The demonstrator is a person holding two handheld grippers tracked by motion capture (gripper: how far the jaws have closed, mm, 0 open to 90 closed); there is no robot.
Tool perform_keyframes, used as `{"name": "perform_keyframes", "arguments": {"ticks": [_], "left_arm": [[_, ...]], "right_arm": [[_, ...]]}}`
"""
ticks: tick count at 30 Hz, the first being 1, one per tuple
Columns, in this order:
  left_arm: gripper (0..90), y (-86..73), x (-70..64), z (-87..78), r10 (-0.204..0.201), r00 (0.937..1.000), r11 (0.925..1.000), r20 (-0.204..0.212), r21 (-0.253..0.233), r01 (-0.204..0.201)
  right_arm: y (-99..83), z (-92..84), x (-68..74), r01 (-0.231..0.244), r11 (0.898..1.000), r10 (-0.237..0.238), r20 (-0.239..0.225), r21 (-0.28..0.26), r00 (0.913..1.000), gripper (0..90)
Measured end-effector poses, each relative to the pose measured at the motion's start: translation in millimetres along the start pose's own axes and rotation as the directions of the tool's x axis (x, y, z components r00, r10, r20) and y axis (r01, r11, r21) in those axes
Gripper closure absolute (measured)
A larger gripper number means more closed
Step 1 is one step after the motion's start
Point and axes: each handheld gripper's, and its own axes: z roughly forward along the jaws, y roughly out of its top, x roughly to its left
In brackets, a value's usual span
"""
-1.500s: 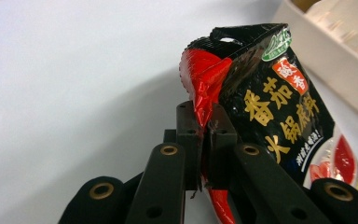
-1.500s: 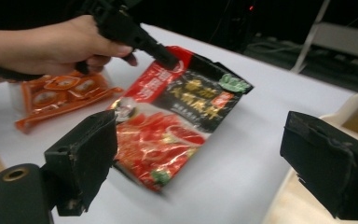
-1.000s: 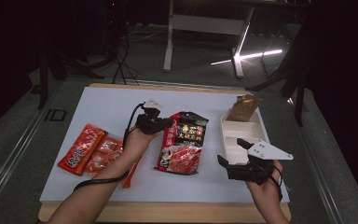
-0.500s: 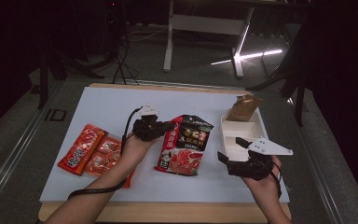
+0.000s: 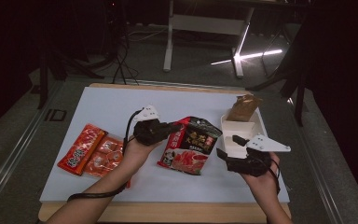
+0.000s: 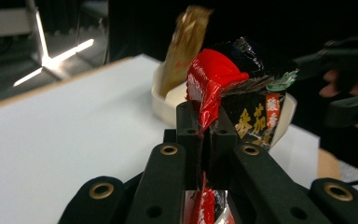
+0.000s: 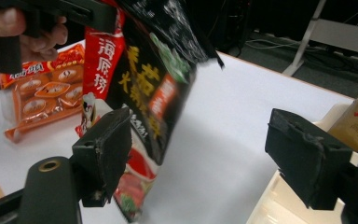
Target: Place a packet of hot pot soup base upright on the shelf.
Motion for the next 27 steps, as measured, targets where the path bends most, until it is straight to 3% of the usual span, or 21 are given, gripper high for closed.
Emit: {"name": "perform_keyframes", "arguments": {"ticks": [4, 7, 12, 16, 19, 20, 22, 27], "left_arm": [[87.1, 1.3, -0.1, -1.6, -0.035, 0.9980, 0.9980, 0.052, -0.050, 0.037], [87.1, 2.2, -2.0, -3.0, -0.043, 0.9969, 0.9958, 0.067, -0.079, 0.048], [87.0, 2.3, -5.4, -5.0, -0.045, 0.9960, 0.9921, 0.077, -0.113, 0.054], [86.9, 2.5, -10.3, -5.6, -0.020, 0.9961, 0.9902, 0.086, -0.136, 0.032], [87.0, 3.0, -14.1, -5.0, -0.007, 0.9961, 0.9904, 0.087, -0.137, 0.019], [87.0, 3.1, -14.8, -4.4, -0.008, 0.9957, 0.9911, 0.093, -0.132, 0.020], [86.9, 2.3, -15.6, -3.0, -0.006, 0.9954, 0.9916, 0.095, -0.128, 0.019], [86.7, 0.7, -14.5, -1.7, -0.011, 0.9936, 0.9941, 0.113, -0.106, 0.023]], "right_arm": [[4.2, 0.8, 0.5, -0.014, 1.000, 0.014, -0.021, -0.011, 0.9997, 23.7], [7.4, 1.8, 0.4, -0.012, 1.000, 0.011, -0.022, -0.014, 0.9997, 25.3], [10.2, 4.2, -3.2, -0.042, 0.999, 0.041, -0.046, -0.019, 0.9981, 28.4], [14.6, 5.8, -4.6, -0.059, 0.998, 0.057, -0.073, -0.029, 0.9957, 31.2], [20.0, 4.1, -1.1, -0.051, 0.997, 0.045, -0.113, -0.050, 0.9925, 44.8], [20.0, 4.1, -1.1, -0.051, 0.997, 0.045, -0.113, -0.050, 0.9925, 44.8], [24.5, 3.0, 0.3, -0.040, 0.998, 0.030, -0.157, -0.058, 0.9872, 62.2], [29.3, 2.6, -0.2, -0.030, 0.999, 0.022, -0.178, -0.042, 0.9838, 74.0]]}}
